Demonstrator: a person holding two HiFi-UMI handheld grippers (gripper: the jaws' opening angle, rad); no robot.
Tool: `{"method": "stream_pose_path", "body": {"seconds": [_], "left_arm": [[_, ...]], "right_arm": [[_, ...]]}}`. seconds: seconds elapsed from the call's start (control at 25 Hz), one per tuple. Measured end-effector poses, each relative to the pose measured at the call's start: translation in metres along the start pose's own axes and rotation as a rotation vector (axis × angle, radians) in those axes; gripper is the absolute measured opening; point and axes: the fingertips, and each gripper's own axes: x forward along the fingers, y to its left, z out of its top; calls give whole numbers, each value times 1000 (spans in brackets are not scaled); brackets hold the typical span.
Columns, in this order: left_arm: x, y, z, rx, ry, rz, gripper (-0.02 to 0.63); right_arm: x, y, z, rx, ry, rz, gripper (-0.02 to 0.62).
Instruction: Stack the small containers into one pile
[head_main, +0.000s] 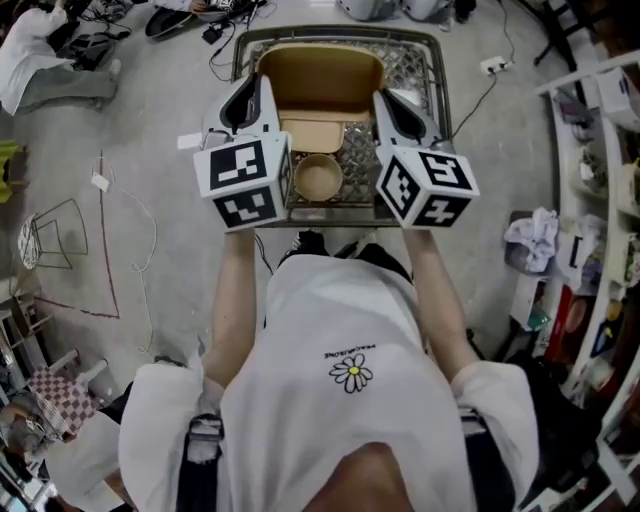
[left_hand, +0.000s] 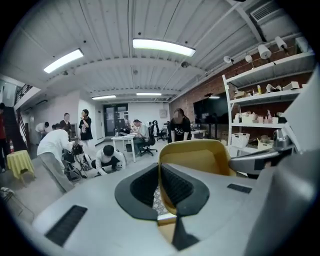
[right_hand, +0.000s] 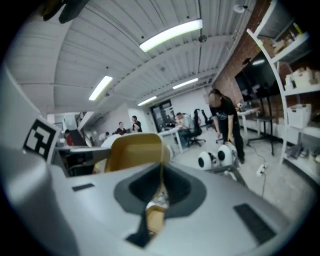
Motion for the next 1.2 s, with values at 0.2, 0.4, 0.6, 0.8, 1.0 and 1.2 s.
{"method": "stream_pose_path", "body": {"seconds": [0.2,0.4,0.6,0.8,1.0,1.2], "left_arm": [[34,16,-43,-29,134,-80,35],[63,23,-88,-17,284,-121,35],[82,24,-136,-16,428,-155,35],[100,24,-182,20,534,-176,37],[101,22,-221,32,627,-190,37],[103,16,-252,24,688,-217,37]], "right_arm": [[29,-2,-38,79,140,-43,41],[57,-13,-77,154,276,-70,41],[72,-23,-123,237,411,-86,41],[90,-34,-159,288,518,-99,41],[96,-40,-198,318,613,-117,41],[98,-50,-230,348,674,-127,41]]}}
